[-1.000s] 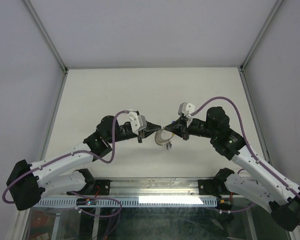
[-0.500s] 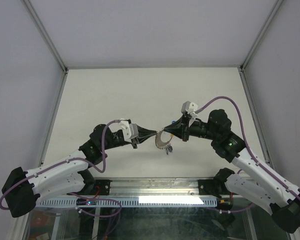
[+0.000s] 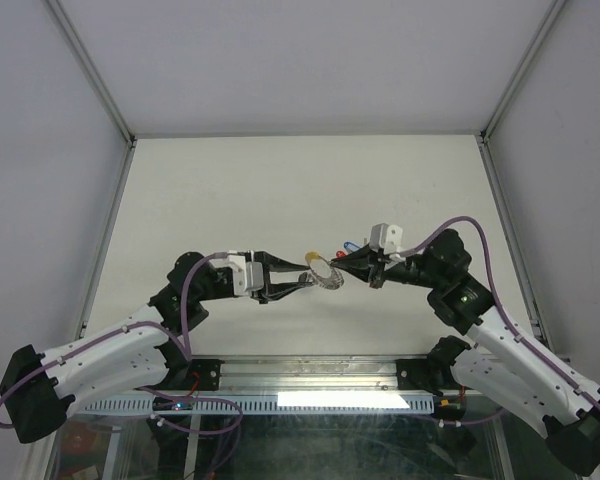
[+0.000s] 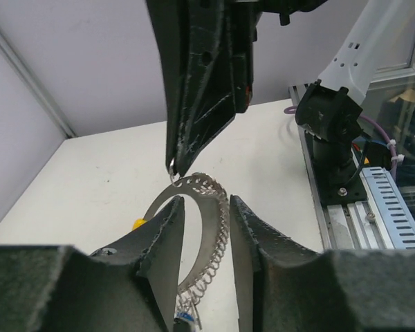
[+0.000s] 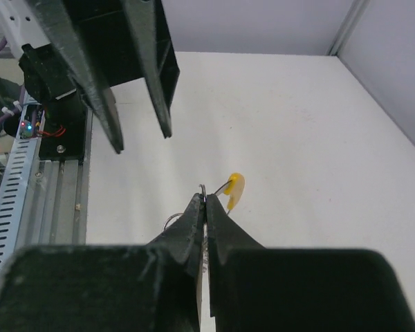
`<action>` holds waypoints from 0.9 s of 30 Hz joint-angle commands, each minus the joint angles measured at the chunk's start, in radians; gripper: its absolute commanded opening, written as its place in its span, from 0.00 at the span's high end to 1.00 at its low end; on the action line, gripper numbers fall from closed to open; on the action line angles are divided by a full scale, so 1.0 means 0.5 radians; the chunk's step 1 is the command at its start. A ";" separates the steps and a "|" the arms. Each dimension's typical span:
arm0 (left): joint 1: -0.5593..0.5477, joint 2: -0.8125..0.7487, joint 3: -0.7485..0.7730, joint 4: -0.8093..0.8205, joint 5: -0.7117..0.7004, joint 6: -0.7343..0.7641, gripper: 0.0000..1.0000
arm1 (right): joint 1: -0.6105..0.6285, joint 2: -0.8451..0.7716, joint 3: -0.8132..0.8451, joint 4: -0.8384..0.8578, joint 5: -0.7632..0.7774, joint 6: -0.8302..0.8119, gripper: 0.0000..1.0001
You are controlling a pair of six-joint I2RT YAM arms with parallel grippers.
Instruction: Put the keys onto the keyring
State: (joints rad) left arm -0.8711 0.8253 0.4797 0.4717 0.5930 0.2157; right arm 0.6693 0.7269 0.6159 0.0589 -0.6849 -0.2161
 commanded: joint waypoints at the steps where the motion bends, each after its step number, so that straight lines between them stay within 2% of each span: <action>1: -0.001 0.019 0.101 0.036 -0.181 -0.103 0.73 | -0.004 -0.099 -0.008 0.212 -0.204 -0.312 1.00; 4: 0.000 0.107 0.134 0.072 -0.185 -0.212 0.82 | -0.002 -0.096 -0.013 0.247 -0.286 -0.353 1.00; 7: -0.003 0.186 0.153 0.129 -0.150 -0.271 0.84 | -0.003 -0.074 -0.015 0.306 -0.340 -0.325 1.00; 16: -0.031 0.242 0.168 0.166 -0.098 -0.198 0.70 | 0.005 -0.041 0.005 0.357 -0.363 -0.239 1.00; 27: -0.080 0.262 0.209 0.161 -0.076 -0.032 0.71 | 0.036 0.006 -0.017 0.426 -0.347 -0.165 1.00</action>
State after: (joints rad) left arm -0.8974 0.9493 0.5327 0.5034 0.5320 0.1528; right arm 0.6769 0.7288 0.5941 0.1738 -0.8536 -0.3168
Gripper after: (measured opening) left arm 0.300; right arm 0.007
